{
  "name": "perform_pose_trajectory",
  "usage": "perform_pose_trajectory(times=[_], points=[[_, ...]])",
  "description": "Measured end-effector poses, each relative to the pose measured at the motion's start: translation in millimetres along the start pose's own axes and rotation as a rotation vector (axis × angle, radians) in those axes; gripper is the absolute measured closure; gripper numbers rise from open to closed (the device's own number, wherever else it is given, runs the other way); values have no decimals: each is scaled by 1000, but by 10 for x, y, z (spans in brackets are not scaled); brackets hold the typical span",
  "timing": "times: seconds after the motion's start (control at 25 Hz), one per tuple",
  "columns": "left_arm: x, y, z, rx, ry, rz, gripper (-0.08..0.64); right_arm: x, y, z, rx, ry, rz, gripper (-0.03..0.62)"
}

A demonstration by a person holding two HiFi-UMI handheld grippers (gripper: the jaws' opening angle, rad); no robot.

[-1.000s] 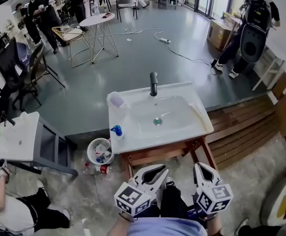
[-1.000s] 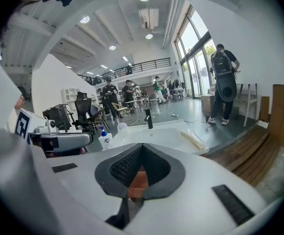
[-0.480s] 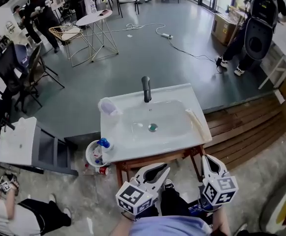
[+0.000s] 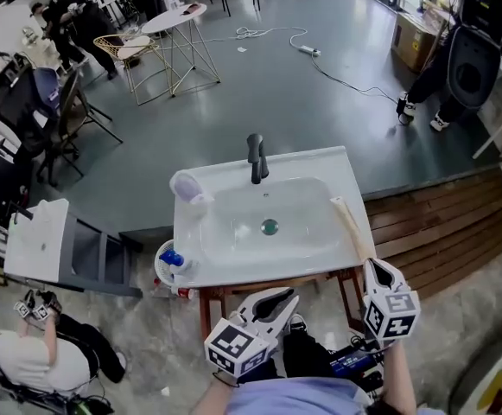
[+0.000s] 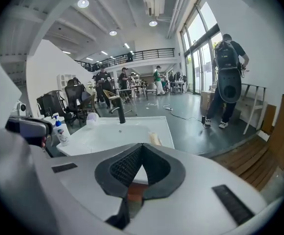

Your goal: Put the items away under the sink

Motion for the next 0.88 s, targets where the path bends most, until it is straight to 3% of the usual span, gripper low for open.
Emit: perform_pose_trajectory(times=[0.44,0.72,0.76,0.84,0.88], points=[[315,178,0,-28,22,44,512,918,-320,-101,-125,117,89,586],[418,295,18,-32,29,75,512,1355,-400,-223,-153,184,88,582],[420,301,14,-34,30,80,512,1395,-411,-241,-150,194,95,567],[414,307,4,-39,33,92,512,1454,-420,-282,-147,219,121,428],[407,309,-5,-42,33,99,512,1478,-422,-307,-148,233,130,422]])
Point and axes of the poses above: the fingertips, and each gripper's own axes: x forward along the fingers, y to its left, z out of its top, the point moved 6 cm from there along -x, backward along the fingers, and after that the axes turned 8 degrees about -z, right-handed, at the moved point
